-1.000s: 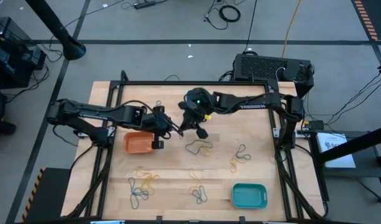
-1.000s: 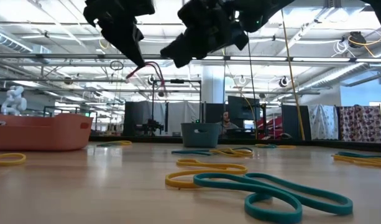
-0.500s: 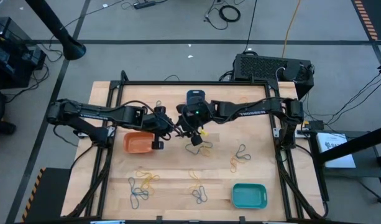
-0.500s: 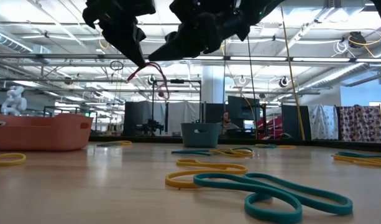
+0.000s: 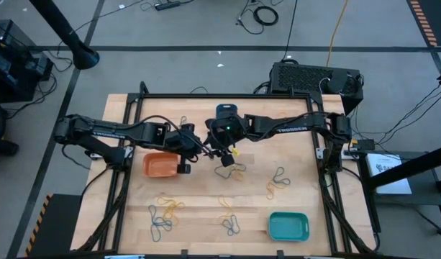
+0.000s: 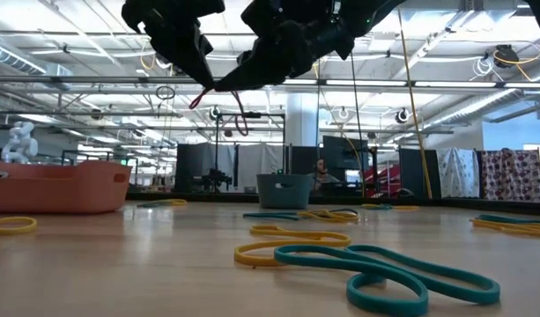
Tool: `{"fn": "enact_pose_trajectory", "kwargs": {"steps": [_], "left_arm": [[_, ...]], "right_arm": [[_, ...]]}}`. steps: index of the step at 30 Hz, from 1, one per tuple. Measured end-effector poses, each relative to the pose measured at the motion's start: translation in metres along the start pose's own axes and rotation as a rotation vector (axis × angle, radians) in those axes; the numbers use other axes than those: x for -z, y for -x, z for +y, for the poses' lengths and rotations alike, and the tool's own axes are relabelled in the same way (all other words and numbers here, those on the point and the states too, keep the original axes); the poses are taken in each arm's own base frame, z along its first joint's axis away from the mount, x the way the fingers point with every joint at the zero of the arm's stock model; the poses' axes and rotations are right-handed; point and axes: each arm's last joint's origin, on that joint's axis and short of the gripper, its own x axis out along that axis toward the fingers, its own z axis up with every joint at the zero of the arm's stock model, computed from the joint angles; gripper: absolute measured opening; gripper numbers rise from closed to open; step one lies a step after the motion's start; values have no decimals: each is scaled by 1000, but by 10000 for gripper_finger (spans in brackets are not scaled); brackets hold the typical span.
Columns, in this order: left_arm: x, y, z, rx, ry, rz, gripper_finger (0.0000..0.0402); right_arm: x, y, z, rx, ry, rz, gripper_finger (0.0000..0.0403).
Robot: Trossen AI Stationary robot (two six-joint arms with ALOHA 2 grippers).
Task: Sort rubber bands into baskets
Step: Put the red rubber band into the blue bin
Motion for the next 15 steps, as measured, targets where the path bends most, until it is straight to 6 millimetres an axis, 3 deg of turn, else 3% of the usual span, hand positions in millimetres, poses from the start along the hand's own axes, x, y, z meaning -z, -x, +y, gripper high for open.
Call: {"fn": "enact_pose_trajectory", "kwargs": {"steps": [6, 12, 15], "left_arm": [[0, 0, 0, -1, -9, -3, 2], [-2, 0, 0, -7, -6, -24, 7], [-1, 0, 1, -26, -7, -11, 33]], "right_arm": [[2, 0, 1, -11, -20, 23, 97], [4, 0, 2, -17, -22, 35, 12], [5, 0, 1, 7, -18, 54, 7]]}}
